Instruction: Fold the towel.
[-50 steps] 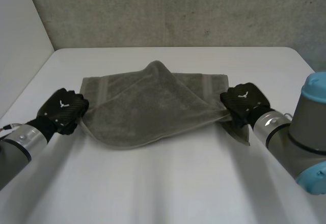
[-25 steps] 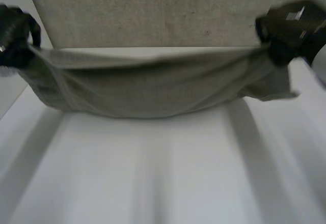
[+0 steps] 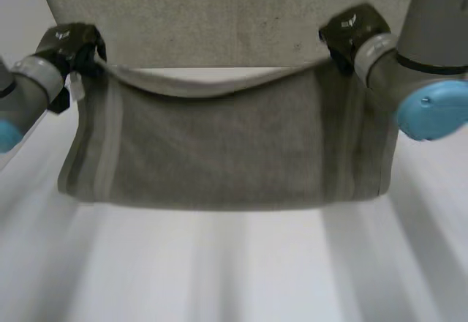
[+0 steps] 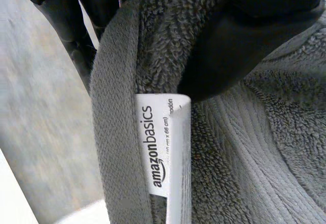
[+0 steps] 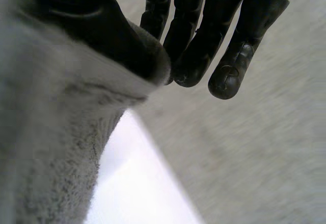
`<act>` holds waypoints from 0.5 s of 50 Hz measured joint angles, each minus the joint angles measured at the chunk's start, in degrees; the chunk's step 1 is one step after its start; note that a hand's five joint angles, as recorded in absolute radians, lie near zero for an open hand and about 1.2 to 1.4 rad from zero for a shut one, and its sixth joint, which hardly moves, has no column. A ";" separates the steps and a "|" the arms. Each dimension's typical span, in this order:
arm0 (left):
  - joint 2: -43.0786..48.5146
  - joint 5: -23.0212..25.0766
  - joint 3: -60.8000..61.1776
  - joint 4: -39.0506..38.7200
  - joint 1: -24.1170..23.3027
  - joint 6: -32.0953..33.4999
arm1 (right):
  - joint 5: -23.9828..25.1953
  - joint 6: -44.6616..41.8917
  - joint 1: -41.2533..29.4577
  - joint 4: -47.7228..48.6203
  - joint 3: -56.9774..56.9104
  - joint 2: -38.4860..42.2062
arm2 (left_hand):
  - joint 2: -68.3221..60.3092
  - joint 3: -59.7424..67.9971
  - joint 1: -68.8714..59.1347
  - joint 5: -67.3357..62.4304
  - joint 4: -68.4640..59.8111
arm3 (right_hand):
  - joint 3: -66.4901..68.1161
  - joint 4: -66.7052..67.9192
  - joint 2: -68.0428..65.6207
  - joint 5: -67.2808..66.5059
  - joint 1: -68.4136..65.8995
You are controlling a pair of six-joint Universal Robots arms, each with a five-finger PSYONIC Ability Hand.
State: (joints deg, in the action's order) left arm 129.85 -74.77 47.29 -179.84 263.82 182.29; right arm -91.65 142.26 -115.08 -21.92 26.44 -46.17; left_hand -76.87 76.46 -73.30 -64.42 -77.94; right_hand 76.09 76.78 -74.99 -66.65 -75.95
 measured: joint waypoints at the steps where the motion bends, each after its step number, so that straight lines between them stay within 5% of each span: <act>1: 1.40 -1.29 -3.77 0.18 -0.67 0.02 | -0.13 -0.07 -0.06 2.38 -2.66 1.24 | -0.01 0.01 0.00 0.00 0.00 | 0.00 0.00 0.00 0.00 0.00; 6: 4.50 -6.90 -17.79 -0.85 -3.04 -0.95 | 0.08 -0.05 -0.07 12.97 -10.16 3.15 | -0.02 0.02 0.00 0.00 0.00 | 0.00 0.00 0.00 0.00 0.00; 13: 2.22 -13.14 -25.07 -11.82 -4.90 -7.38 | 2.44 0.49 0.26 24.87 -9.81 -0.39 | -0.02 0.02 0.00 0.00 0.00 | 0.00 0.00 0.00 0.00 0.00; 25: -0.17 -7.49 -8.86 -19.51 -4.44 -10.51 | 6.23 2.69 0.92 25.43 2.53 -2.79 | -0.02 0.02 0.00 -0.02 -0.01 | 0.00 0.00 0.00 0.00 0.00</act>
State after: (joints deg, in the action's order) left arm 129.69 -82.25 38.43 -199.35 259.38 171.78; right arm -85.42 144.95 -114.16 3.51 28.98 -48.96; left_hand -76.89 76.49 -73.30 -64.44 -77.95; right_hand 76.09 76.78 -74.99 -66.65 -75.95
